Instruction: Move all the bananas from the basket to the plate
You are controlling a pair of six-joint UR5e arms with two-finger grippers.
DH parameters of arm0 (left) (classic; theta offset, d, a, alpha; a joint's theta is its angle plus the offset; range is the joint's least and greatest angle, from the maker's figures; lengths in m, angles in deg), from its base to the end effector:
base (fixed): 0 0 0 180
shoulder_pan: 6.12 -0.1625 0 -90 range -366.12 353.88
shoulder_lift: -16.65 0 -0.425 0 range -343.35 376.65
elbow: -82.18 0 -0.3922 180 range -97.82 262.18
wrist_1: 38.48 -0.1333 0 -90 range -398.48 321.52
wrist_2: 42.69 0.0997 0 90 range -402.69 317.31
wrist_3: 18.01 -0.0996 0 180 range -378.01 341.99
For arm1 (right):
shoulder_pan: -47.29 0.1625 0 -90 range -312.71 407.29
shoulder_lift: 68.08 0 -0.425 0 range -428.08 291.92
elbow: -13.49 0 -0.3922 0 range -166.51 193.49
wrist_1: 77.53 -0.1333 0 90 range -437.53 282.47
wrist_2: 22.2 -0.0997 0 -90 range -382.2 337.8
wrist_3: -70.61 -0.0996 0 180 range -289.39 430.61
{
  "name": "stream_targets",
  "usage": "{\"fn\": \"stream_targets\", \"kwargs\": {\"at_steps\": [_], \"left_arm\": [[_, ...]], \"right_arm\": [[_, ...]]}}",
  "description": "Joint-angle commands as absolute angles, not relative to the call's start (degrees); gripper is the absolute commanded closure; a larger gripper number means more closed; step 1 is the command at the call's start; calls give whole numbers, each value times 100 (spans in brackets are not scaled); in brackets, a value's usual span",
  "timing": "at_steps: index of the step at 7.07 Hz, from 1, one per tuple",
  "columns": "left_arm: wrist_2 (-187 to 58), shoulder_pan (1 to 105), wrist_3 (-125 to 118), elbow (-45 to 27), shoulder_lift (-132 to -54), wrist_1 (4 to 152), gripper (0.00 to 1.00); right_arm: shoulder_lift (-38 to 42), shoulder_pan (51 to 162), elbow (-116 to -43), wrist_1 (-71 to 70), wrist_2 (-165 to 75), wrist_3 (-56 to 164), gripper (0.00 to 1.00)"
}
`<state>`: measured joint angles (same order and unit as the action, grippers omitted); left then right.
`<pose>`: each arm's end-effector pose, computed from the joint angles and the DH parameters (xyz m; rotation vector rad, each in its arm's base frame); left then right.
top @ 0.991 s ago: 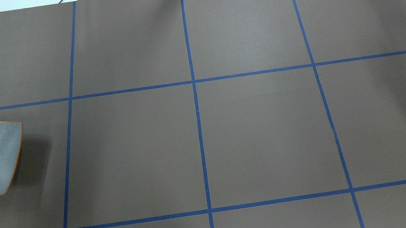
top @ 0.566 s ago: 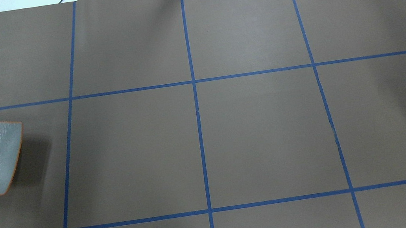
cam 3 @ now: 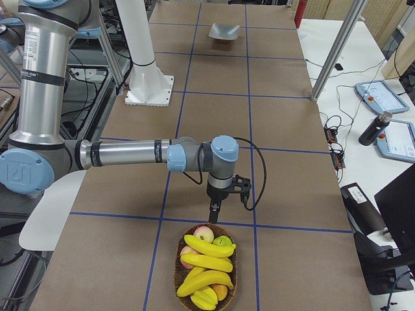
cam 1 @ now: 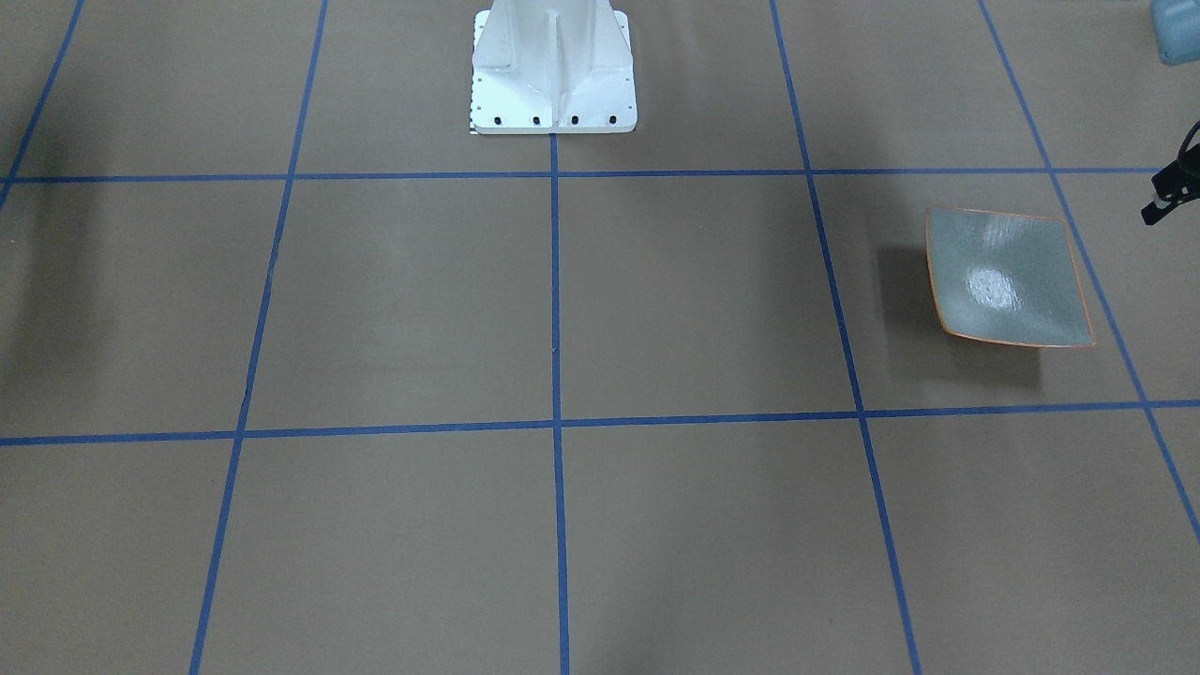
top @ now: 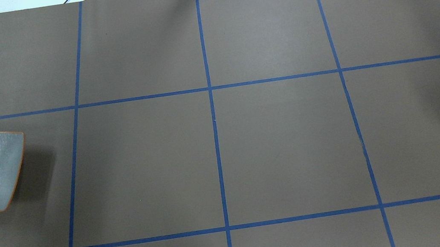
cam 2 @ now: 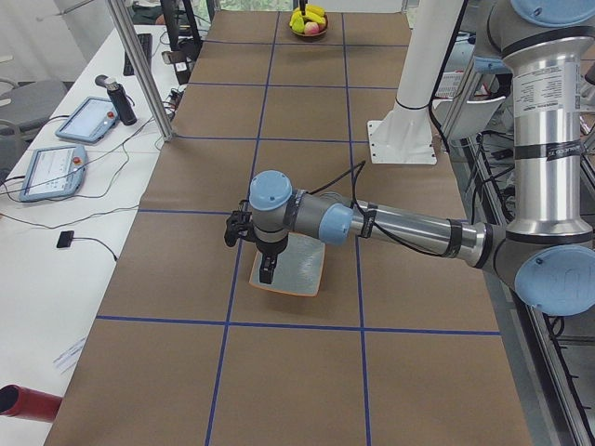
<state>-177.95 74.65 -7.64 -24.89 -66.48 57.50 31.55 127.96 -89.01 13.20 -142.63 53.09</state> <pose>0.0105 -0.4547 0.5545 0.1300 0.8185 0.0928 0.0131 -0.4313 0.6440 -0.0879 -0.5254 0.1296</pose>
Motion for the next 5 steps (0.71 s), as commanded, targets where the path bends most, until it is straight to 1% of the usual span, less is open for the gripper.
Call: {"fn": "stream_targets", "kwargs": {"at_steps": [1,2,4,5], "left_arm": [[-17796,7465,-764,-2487,-6649,5750,0],[-17796,7465,-764,-2487,-6649,5750,0],[-17796,7465,-764,-2487,-6649,5750,0],[-17796,7465,-764,-2495,-6649,5750,0]], "right_arm": [[3281,12675,-8706,801,-14235,4584,8],[3308,12666,-8584,782,-14157,4573,8],[3352,12666,-8425,624,-14016,4373,14],[3370,12666,-8172,293,-13859,4258,15]]}}
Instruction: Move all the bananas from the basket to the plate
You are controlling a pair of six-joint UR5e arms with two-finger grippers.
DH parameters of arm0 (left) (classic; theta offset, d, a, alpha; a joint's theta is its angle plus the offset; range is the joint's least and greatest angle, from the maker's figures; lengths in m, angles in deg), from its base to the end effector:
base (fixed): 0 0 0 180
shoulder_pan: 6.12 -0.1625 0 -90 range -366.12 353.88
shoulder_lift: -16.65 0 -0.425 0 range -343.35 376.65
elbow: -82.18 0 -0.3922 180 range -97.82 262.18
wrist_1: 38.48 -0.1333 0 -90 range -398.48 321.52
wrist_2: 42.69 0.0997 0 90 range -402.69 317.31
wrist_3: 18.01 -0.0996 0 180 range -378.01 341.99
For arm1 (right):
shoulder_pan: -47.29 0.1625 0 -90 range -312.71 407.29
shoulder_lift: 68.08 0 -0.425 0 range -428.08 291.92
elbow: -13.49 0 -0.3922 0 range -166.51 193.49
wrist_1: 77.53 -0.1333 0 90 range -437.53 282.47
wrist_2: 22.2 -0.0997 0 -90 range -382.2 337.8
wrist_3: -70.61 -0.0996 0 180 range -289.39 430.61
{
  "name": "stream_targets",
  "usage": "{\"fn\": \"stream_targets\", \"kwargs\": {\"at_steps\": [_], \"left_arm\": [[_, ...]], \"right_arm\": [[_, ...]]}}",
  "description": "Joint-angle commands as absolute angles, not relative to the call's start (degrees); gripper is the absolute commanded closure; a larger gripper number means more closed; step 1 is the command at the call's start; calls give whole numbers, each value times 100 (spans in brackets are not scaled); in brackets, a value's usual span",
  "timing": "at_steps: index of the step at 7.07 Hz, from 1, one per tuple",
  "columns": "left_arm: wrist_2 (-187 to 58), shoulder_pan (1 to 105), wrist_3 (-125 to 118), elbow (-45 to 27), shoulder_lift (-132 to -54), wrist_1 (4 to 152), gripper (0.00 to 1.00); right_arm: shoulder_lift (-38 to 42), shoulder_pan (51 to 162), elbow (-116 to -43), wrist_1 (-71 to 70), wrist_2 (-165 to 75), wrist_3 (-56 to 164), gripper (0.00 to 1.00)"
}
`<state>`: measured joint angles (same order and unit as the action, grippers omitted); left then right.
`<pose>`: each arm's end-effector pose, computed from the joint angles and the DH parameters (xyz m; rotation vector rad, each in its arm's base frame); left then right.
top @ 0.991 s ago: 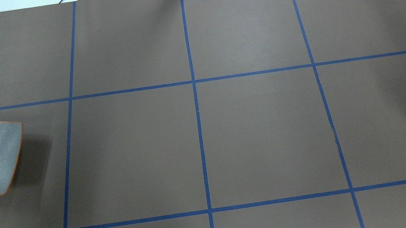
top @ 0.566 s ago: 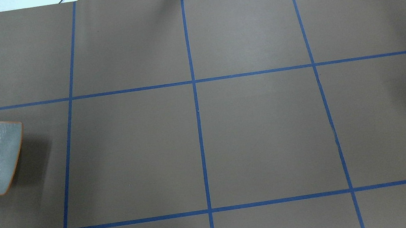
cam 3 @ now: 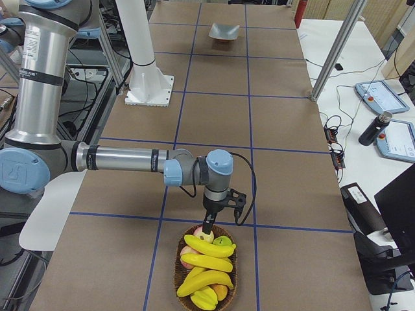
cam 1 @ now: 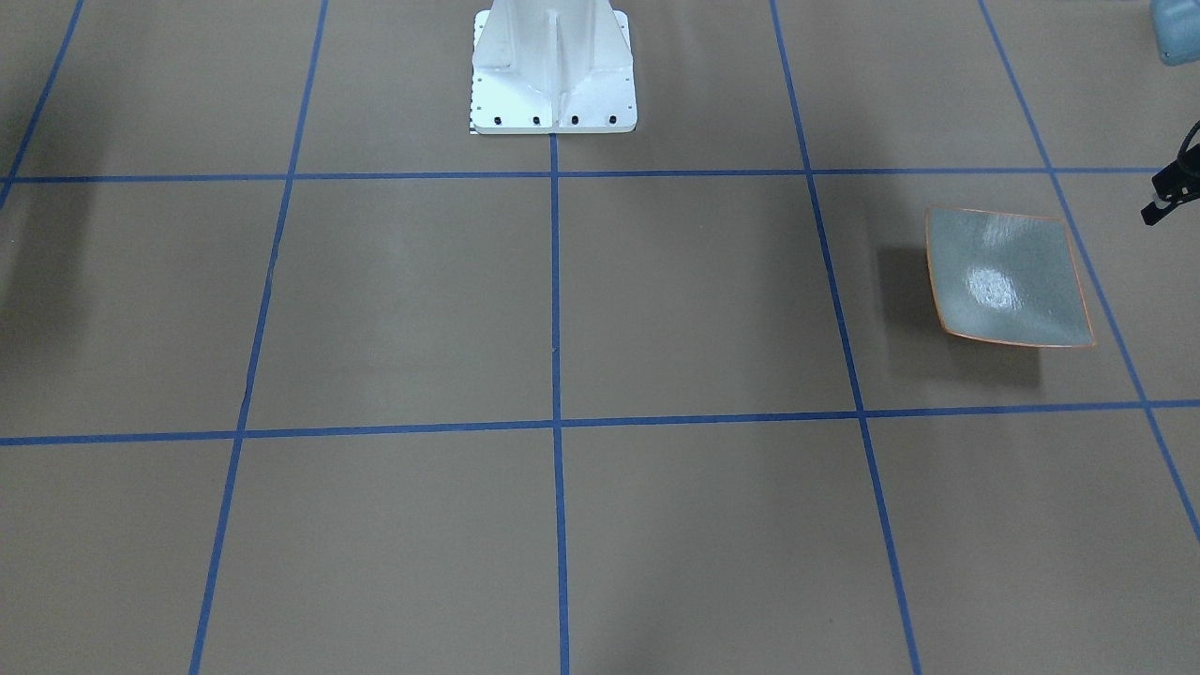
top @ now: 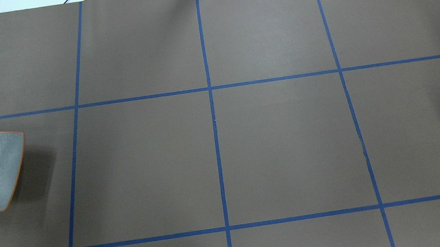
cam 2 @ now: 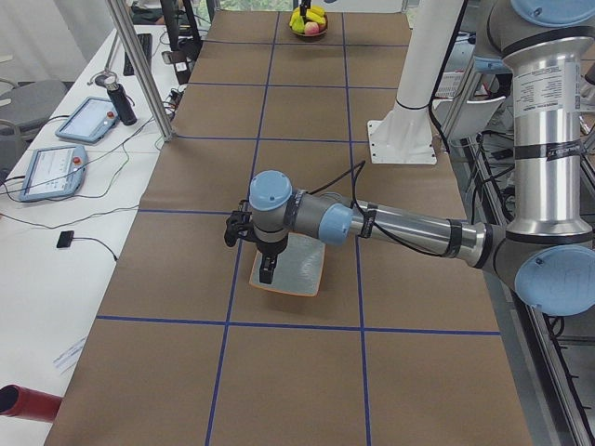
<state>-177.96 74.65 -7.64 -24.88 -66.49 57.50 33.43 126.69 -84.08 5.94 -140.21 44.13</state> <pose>0.0105 -0.4547 0.5545 0.1300 0.8187 0.0928 0.0096 -0.4190 0.6892 -0.1137 -0.4789 0.2605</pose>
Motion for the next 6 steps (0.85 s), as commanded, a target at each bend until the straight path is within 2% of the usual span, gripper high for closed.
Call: {"fn": "stream_targets", "kwargs": {"at_steps": [1,4,6], "left_arm": [[-17796,7465,-764,-2504,-6649,5750,0],[-17796,7465,-764,-2531,-6641,5750,0],[-17796,7474,-764,-2539,-6641,5750,0]], "right_arm": [[3431,12666,-8013,28,-13822,4066,15],[3502,12666,-8011,-27,-13690,3767,15],[3502,12666,-8002,-36,-13664,3747,20]]}}
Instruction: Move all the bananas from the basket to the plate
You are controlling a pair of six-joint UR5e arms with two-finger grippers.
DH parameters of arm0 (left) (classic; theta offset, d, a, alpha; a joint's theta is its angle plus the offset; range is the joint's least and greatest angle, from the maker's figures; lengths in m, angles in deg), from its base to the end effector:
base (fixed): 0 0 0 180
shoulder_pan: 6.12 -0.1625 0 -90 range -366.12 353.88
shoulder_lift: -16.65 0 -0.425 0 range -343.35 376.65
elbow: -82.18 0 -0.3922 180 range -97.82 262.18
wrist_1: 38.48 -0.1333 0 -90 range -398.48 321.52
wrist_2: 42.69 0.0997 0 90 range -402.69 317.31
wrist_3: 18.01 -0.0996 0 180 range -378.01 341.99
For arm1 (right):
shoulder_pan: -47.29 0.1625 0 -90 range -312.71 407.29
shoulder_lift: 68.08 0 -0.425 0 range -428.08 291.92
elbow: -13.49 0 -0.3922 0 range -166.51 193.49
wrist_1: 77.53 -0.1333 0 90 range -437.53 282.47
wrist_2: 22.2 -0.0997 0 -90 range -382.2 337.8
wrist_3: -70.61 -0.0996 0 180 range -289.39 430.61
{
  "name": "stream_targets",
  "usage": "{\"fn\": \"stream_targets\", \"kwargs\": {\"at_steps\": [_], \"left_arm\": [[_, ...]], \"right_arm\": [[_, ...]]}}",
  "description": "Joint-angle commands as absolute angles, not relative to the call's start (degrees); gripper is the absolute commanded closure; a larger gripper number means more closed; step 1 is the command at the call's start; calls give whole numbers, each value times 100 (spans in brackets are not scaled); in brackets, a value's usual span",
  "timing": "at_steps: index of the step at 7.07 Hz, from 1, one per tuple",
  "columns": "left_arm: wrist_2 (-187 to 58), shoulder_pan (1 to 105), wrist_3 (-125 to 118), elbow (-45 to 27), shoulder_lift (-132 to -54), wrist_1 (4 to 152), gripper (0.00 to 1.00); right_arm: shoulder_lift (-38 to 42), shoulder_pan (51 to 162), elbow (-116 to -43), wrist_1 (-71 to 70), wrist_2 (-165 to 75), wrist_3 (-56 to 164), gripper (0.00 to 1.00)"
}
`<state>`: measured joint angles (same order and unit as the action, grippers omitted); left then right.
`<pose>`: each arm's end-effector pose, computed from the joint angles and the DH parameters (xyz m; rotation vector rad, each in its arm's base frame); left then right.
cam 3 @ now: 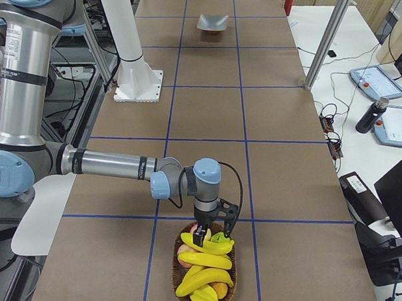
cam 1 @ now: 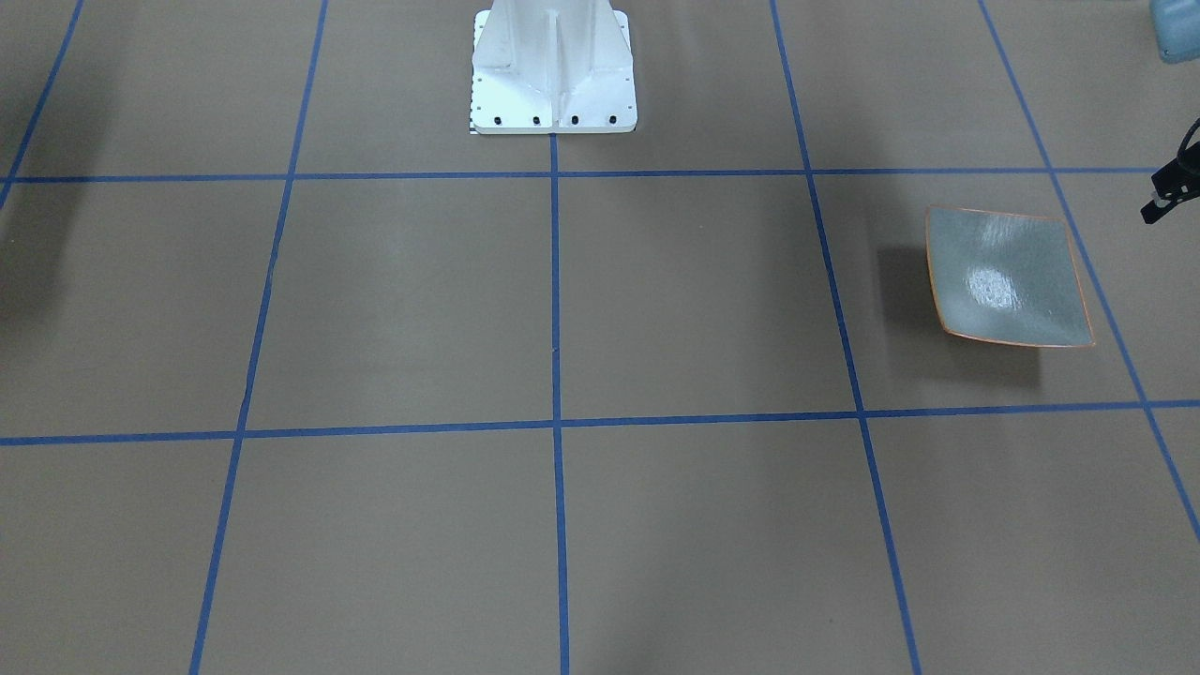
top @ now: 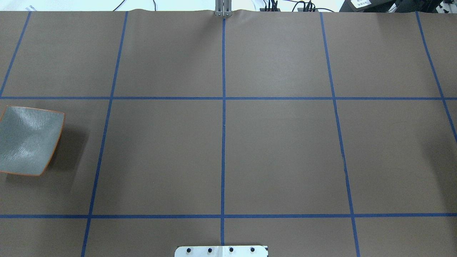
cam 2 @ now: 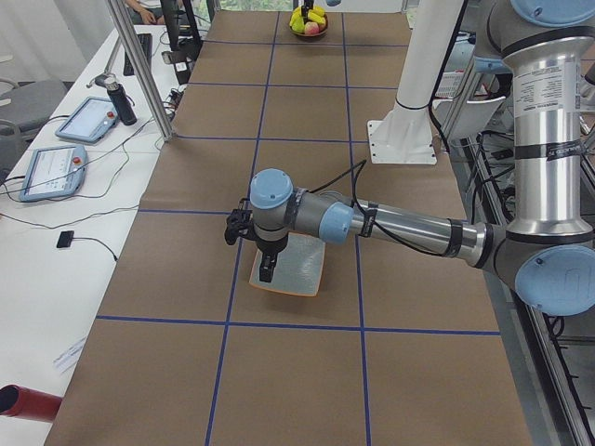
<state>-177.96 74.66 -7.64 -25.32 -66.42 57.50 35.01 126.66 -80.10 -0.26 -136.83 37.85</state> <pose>0.0103 -0.4540 0.5512 0.1362 0.8195 0.0952 0.0173 -0.4054 0.7260 -0.1079 -0.4223 0.3680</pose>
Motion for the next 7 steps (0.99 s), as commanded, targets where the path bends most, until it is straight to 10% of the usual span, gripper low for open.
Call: {"fn": "stream_targets", "kwargs": {"at_steps": [1,7], "left_arm": [[-17796,7465,-764,-2540,-6641,5750,0],[-17796,7474,-764,-2540,-6632,5741,0]], "right_arm": [[3511,12666,-8002,-27,-13594,3721,27],[3511,12666,-7941,-27,-13602,3694,42]]}}
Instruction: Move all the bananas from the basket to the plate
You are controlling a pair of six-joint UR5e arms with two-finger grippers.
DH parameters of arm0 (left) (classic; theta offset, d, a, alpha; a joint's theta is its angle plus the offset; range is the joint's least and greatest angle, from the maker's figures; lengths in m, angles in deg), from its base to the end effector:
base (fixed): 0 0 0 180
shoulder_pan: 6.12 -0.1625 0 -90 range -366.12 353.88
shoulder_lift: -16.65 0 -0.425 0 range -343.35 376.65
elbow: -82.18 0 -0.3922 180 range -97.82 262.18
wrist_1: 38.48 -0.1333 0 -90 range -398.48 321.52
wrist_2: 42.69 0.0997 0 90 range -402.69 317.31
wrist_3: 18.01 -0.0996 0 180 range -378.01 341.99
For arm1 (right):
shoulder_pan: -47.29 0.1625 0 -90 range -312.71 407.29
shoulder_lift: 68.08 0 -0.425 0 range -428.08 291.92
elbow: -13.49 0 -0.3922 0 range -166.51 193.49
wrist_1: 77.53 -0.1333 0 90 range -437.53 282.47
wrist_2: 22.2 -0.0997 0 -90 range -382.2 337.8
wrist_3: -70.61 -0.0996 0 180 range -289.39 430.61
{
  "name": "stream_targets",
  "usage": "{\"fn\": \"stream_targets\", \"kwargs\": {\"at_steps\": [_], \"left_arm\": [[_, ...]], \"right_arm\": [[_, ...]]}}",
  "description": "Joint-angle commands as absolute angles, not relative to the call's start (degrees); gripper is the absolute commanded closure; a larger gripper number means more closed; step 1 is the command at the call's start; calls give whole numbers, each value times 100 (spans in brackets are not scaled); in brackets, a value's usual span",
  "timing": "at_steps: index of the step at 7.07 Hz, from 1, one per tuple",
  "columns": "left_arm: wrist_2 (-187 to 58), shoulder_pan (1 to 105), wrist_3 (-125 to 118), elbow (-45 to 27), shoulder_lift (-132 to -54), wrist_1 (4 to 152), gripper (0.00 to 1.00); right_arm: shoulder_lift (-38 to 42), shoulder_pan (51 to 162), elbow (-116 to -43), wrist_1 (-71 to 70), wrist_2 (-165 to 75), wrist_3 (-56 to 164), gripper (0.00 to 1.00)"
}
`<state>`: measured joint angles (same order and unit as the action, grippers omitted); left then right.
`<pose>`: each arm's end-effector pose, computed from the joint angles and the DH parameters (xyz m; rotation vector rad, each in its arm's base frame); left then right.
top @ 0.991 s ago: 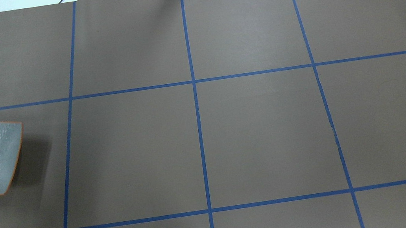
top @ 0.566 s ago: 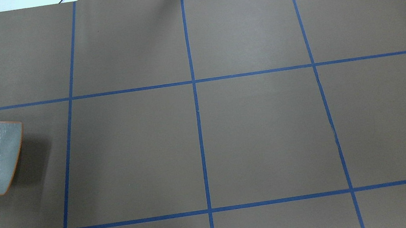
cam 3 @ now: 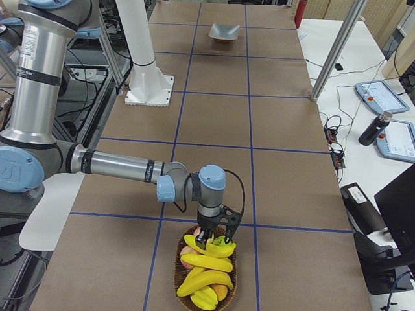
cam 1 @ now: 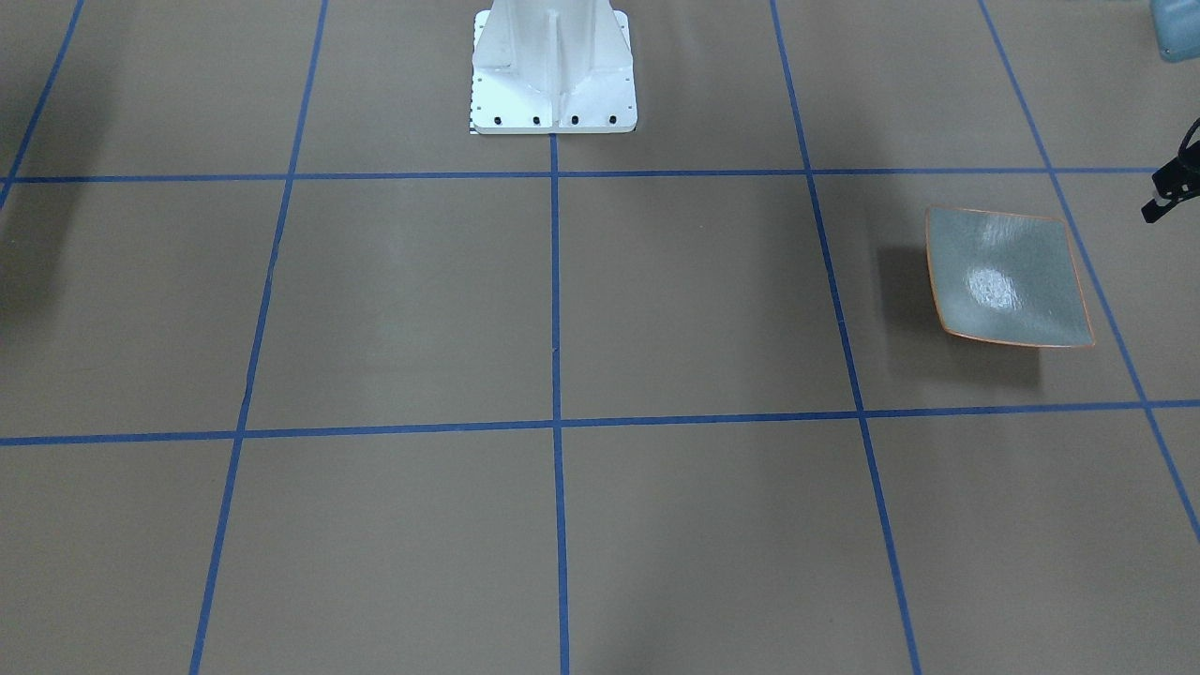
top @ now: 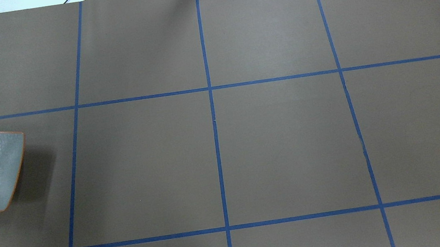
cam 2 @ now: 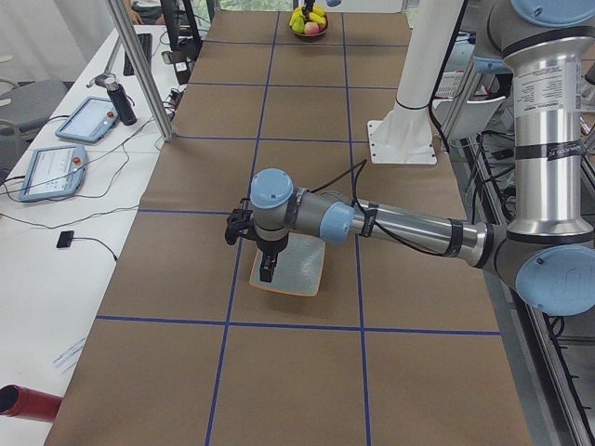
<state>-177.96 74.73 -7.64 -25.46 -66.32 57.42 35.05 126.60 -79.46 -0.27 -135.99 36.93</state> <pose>0.0097 -0.4532 0.5510 0.1360 0.8193 0.0938 0.0186 -0.4036 0.7323 -0.1167 -0.4036 0.3861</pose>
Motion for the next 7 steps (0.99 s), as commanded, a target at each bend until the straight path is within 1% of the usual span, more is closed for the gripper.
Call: {"fn": "stream_targets", "kwargs": {"at_steps": [1,2,7], "left_arm": [[-17804,7474,-764,-2540,-6632,5741,0],[-17804,7474,-764,-2548,-6632,5741,0],[-17804,7474,-755,-2540,-6632,5741,0]], "right_arm": [[3511,12657,-7941,-18,-13593,3703,41],[3511,12657,-7941,-27,-13593,3738,37],[3554,12639,-7941,-18,-13497,3747,36]]}}
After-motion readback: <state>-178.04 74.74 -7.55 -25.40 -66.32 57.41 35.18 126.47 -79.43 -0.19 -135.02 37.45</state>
